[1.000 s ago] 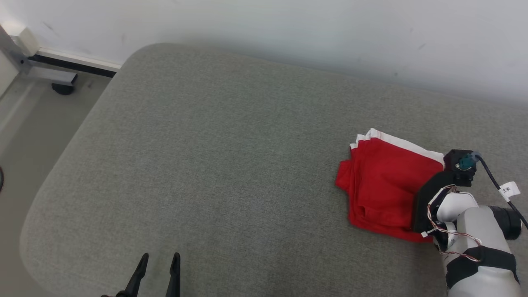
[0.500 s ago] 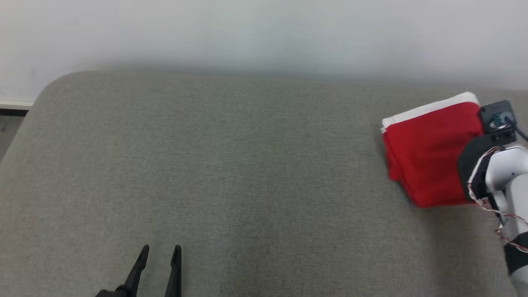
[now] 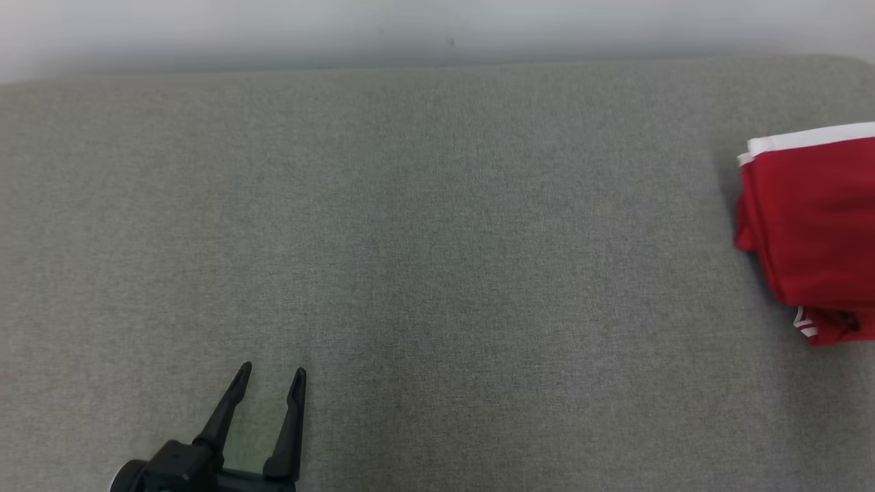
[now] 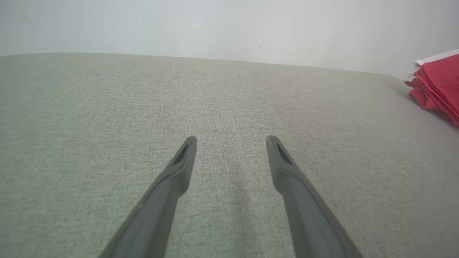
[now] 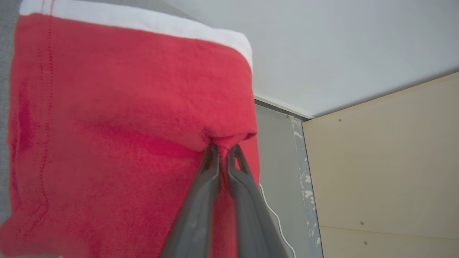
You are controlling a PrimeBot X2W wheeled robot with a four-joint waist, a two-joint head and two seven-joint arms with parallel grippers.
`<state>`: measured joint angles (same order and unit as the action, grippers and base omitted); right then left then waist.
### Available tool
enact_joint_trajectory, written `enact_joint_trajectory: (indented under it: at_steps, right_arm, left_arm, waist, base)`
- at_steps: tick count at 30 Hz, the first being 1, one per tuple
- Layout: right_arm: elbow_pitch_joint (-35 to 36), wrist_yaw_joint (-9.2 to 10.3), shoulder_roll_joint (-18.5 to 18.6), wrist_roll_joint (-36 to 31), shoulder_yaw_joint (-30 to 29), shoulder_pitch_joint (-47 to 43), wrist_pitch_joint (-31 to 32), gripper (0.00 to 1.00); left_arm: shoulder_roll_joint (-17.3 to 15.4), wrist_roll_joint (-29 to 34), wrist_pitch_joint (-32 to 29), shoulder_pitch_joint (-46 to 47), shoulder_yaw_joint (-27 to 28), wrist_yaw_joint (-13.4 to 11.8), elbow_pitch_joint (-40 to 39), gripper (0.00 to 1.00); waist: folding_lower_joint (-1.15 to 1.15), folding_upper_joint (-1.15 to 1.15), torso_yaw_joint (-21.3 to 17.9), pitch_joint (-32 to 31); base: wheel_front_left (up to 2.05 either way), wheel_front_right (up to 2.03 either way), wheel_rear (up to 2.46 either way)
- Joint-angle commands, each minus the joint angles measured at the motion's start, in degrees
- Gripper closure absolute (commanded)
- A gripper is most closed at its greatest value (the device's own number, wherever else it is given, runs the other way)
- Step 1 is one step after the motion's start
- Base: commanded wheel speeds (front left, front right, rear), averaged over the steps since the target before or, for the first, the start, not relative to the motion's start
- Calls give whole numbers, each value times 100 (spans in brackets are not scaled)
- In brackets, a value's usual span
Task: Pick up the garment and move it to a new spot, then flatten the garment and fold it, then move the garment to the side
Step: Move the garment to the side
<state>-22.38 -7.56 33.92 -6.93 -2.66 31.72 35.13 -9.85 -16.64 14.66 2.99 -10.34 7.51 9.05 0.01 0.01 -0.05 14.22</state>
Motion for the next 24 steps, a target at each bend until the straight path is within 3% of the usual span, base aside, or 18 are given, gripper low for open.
enact_joint_trajectory:
  at_steps: [1,9,10,11,18,24]
  right_arm:
    - [-23,13,88,-89,-94,1,-22,100]
    - [-301,13,184,-459,-630,-41,-530,100]
    - [-316,13,159,-526,-688,-31,-630,78]
    - [-311,13,114,-587,-780,-10,-751,2]
    - [-228,13,-291,-1000,-1026,2,-1223,0]
    - [137,13,-1075,-811,-1260,-497,-1651,0]
  left_arm:
    - [-56,-7,-21,75,-11,-11,-40,0]
    - [-148,-34,-82,159,-87,-10,-168,0]
    - [-154,-36,-82,165,-97,-10,-170,0]
    - [-152,-38,-86,175,-106,-12,-170,0]
    - [-74,14,1,156,-100,-88,-256,0]
    - [144,-176,54,-63,180,-158,-440,0]
  waist:
    - [-1,-1,-100,205]
    - [-1,-1,-11,388]
    - [-1,-1,0,395]
    - [-1,-1,9,397]
    - [-1,-1,16,224]
    - [-1,-1,-22,-317]
  base:
    - [0,0,0]
    - [0,0,0]
    - [0,0,0]
    - [0,0,0]
    - [0,0,0]
    - [0,0,0]
